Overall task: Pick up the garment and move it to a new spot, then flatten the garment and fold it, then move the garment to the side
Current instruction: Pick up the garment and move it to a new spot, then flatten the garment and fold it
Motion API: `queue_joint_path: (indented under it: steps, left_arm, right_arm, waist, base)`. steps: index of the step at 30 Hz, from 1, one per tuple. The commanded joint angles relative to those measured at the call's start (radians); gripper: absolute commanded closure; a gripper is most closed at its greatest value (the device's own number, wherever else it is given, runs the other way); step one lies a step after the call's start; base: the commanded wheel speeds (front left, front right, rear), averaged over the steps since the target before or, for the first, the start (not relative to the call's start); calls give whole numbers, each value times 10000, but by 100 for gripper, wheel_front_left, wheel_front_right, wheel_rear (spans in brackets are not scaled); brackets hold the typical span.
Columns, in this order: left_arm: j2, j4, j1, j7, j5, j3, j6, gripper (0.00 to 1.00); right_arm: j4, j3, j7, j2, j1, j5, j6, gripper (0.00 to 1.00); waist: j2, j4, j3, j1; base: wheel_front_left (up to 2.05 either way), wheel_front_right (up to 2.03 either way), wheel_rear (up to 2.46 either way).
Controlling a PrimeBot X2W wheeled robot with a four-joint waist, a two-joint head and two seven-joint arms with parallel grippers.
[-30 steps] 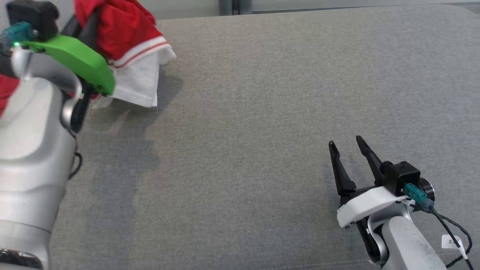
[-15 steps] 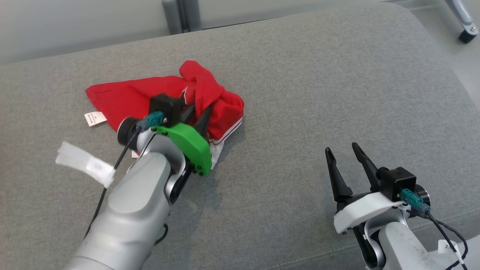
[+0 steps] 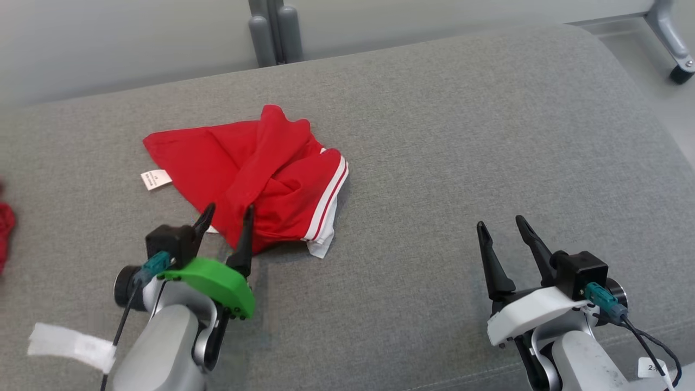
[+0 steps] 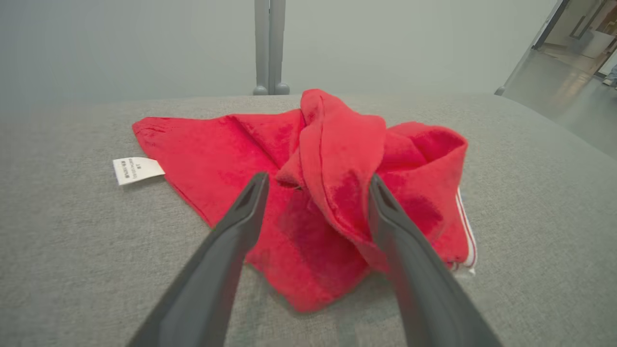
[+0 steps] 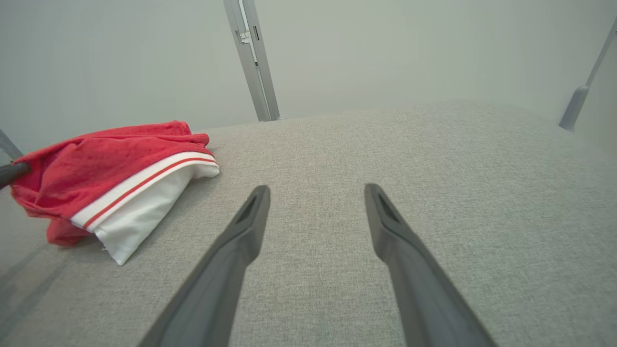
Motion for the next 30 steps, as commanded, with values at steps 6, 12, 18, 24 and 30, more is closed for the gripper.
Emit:
queue_joint_path:
  steps: [6, 12, 18, 24, 30]
  left_arm:
    - [137, -1504, 1711, -29, 909, 1467, 240, 0]
    - [-188, -2907, 3194, -19, 2130, 2911, 403, 0]
    - [-633, -4016, 4458, -20, 3125, 4135, 269, 0]
    - [-993, -4461, 5348, -20, 3782, 4866, -69, 0]
    - [-1109, -4486, 5080, -19, 3990, 4891, -295, 0]
  right_arm:
    - [-45, 22, -29, -7, 136, 63, -5, 0]
    - [-72, 104, -29, 0, 205, -23, -5, 0]
    - [-56, 161, -29, 8, 384, 12, -5, 0]
    - [-69, 90, -29, 15, 678, 38, -3, 0]
    - [-48, 198, -29, 6, 599, 2, -5, 0]
  waist:
    - [-1, 481, -390, 0]
    - [-1, 573, -601, 0]
    - [-1, 469, -869, 0]
    - [-1, 471, -1010, 0]
    - [-1, 811, -723, 0]
  base:
    - [0, 0, 0]
    - [0, 0, 0]
    - [0, 0, 0]
    - [0, 0, 0]
    - [0, 0, 0]
